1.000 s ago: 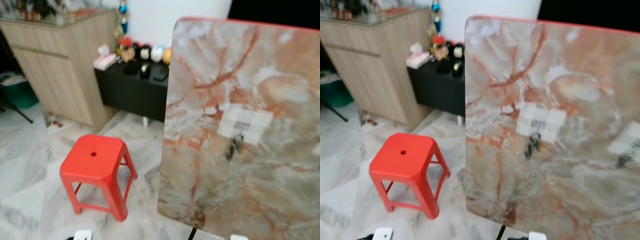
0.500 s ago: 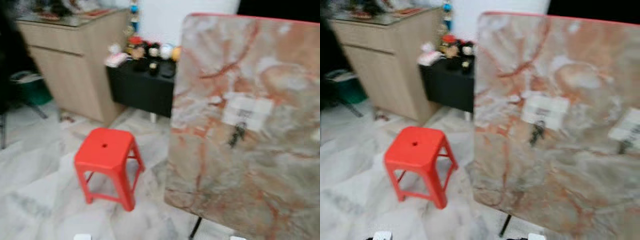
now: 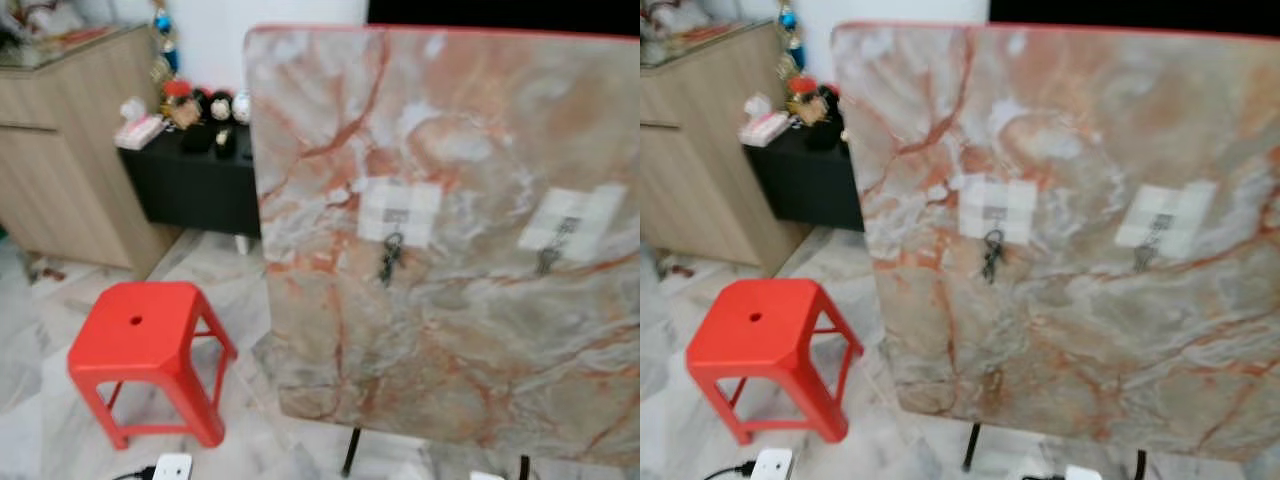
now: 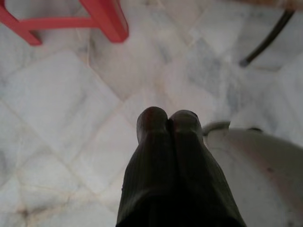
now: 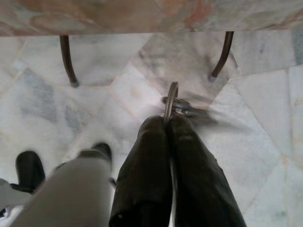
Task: Hang keys on a hook
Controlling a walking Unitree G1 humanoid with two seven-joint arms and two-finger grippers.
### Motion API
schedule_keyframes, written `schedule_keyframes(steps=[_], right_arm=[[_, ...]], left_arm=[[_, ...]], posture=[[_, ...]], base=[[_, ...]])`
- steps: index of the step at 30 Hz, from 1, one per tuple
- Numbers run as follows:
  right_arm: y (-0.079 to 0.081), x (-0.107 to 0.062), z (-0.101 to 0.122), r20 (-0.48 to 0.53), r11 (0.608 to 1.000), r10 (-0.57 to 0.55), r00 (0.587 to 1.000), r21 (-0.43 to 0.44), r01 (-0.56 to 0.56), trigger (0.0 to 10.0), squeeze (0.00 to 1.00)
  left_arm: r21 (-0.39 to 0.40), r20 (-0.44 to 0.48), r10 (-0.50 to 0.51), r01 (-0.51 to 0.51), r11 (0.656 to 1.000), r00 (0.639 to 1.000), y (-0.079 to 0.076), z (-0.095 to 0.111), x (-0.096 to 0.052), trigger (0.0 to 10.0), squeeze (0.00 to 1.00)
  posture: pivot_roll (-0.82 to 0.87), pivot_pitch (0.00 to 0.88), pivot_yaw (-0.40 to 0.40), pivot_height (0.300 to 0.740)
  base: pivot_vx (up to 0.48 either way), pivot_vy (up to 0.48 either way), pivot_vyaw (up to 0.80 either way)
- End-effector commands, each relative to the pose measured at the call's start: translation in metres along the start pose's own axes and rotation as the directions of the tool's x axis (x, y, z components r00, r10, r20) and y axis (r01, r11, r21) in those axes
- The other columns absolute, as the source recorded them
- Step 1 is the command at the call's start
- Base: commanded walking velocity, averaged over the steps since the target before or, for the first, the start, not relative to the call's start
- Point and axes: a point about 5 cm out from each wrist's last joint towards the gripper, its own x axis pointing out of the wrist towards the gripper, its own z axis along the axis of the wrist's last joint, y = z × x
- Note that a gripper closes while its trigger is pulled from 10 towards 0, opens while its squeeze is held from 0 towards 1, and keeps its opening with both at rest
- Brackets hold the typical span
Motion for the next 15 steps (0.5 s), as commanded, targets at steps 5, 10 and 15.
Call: schedule_keyframes(steps=[5, 10, 15], right_arm=[[-0.0033, 0.0009, 0.0040, 0.019, 1.000, -0.014, 1.000, 0.013, 0.014, 10.0, 0.00], [-0.0031, 0.0008, 0.0042, 0.022, 0.999, -0.027, 0.999, 0.033, 0.027, 10.0, 0.00], [-0.0034, 0.0001, 0.0033, 0.023, 0.995, -0.060, 0.998, 0.083, 0.058, 10.0, 0.00]], left_arm=[[-0.004, -0.015, -0.014, 0.013, 1.000, 1.000, -0.0067, -0.0037, 0.0004, 10.0, 0.00], [-0.003, -0.013, -0.012, 0.012, 1.000, 1.000, -0.0062, -0.0029, 0.0005, 10.0, 0.00], [-0.002, -0.013, -0.010, 0.010, 1.000, 1.000, -0.0058, -0.0025, 0.0006, 10.0, 0.00]], posture=[[0.10, 0.000, -0.042, 0.740], [0.10, 0.000, -0.041, 0.740], [0.10, 0.000, -0.036, 0.740]], base=[[0.000, -0.295, 0.00], [0.000, -0.294, 0.00], [0.000, -0.300, 0.00]])
